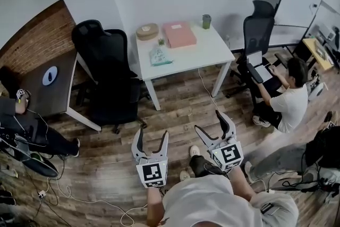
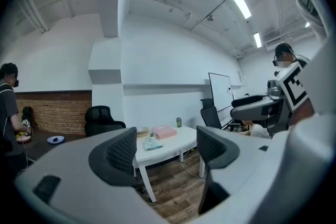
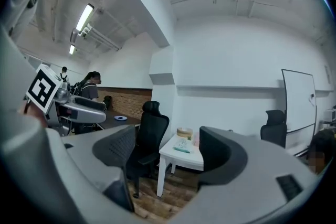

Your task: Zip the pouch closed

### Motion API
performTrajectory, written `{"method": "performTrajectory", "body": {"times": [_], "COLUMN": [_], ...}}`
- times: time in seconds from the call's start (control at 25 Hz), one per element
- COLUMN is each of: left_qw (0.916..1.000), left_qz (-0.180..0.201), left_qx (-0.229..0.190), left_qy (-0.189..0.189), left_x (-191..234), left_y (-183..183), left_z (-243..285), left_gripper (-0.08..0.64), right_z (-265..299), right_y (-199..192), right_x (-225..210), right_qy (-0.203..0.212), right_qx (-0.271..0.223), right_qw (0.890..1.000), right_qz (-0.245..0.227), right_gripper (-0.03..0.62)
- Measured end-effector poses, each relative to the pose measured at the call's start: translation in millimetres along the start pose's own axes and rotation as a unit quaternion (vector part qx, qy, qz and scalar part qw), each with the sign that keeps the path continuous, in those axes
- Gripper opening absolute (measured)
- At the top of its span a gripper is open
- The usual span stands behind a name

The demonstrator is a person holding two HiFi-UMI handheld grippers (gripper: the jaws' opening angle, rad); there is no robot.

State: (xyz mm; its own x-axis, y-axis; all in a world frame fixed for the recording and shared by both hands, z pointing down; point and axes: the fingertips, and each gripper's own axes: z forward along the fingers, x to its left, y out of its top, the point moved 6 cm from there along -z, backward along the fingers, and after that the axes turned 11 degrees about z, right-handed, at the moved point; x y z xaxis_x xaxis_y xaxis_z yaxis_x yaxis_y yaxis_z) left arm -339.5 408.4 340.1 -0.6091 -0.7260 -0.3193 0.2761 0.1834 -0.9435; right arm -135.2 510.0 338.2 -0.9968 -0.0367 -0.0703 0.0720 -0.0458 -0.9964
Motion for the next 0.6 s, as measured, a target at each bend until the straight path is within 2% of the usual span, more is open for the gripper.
{"method": "performTrajectory", "body": {"times": [0.6], "left_qw": [0.9997], "left_qz": [0.012], "left_qx": [0.012], "left_qy": [0.014], "left_x": [17], "left_y": [-1], "left_z": [95], "left_gripper": [0.351], "right_z": [91], "right_y": [3], "right_x": [-55], "right_qy": [0.026], "right_qx": [-0.002], "right_qw": [1.0], "right_qz": [0.003], "right_gripper": [0.377]}}
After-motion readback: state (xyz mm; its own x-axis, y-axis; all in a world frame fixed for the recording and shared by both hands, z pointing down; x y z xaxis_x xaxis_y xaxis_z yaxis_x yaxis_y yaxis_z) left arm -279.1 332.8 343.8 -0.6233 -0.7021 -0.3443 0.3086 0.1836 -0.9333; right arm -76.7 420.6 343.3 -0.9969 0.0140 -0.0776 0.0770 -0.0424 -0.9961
